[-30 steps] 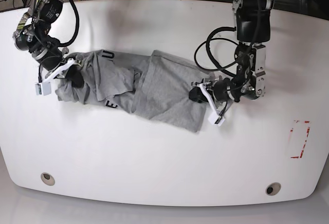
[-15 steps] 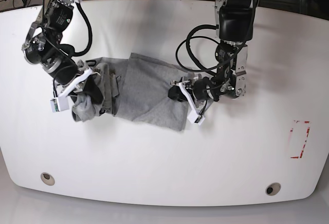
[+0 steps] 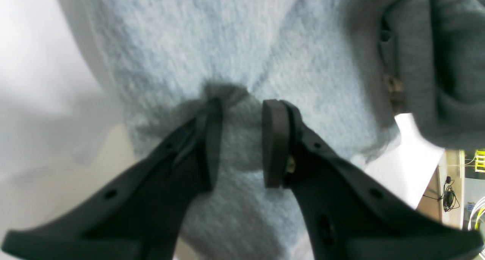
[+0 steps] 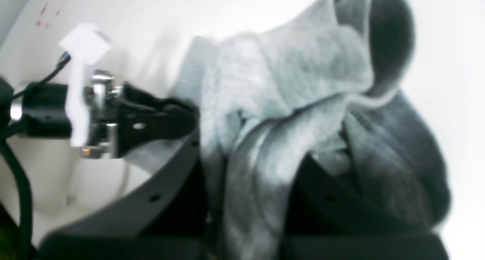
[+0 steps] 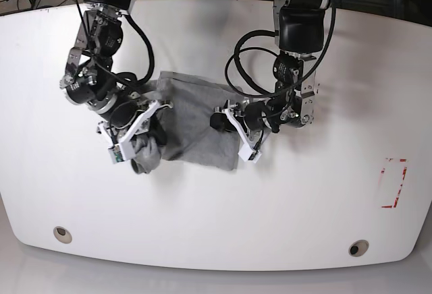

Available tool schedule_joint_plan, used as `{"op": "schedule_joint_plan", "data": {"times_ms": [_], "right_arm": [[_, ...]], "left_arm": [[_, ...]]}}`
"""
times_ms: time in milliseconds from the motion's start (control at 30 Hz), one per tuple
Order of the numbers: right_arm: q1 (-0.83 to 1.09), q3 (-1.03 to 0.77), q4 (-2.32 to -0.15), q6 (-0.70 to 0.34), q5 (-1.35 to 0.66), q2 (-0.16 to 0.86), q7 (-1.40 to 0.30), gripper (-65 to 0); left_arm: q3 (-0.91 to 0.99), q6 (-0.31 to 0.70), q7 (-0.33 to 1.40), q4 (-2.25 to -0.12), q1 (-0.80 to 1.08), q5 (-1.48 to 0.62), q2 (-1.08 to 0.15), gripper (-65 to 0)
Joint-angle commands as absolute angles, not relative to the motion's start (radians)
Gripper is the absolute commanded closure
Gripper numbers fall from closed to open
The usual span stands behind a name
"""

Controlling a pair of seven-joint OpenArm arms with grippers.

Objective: Fold the T-shirt properly
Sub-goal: 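Hold the strip with left gripper, fold right-held end toward it, then press both grippers together on the folded grey bundle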

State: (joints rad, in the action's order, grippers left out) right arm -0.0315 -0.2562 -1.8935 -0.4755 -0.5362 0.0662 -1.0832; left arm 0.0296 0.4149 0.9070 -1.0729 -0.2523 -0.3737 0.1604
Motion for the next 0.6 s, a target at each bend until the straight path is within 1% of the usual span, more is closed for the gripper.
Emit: {"op": "schedule_joint_plan", "data": {"times_ms": [0,133,567], "right_arm": [[-0.048,-0.246,-1.899,-0.481,-0.518,0.074,-1.058,-0.6],[-0.047,-0.232,-1.903,-0.481,-0.518,0.067,-1.058,-0.6],[-0.082,-0.165,-1.871,-0.476,-0.507,-0.004,-1.055,-0.6]], "left_arm": [[0.024,0.358,1.036,-1.047,-0.226,-0.286,0.157,-19.0],[0.024,0.357,1.036,-1.047,-0.226,-0.328,0.157,-19.0],[0.025,0.357,1.035,-1.047,-0.225,-0.335,0.157,-19.2]]}}
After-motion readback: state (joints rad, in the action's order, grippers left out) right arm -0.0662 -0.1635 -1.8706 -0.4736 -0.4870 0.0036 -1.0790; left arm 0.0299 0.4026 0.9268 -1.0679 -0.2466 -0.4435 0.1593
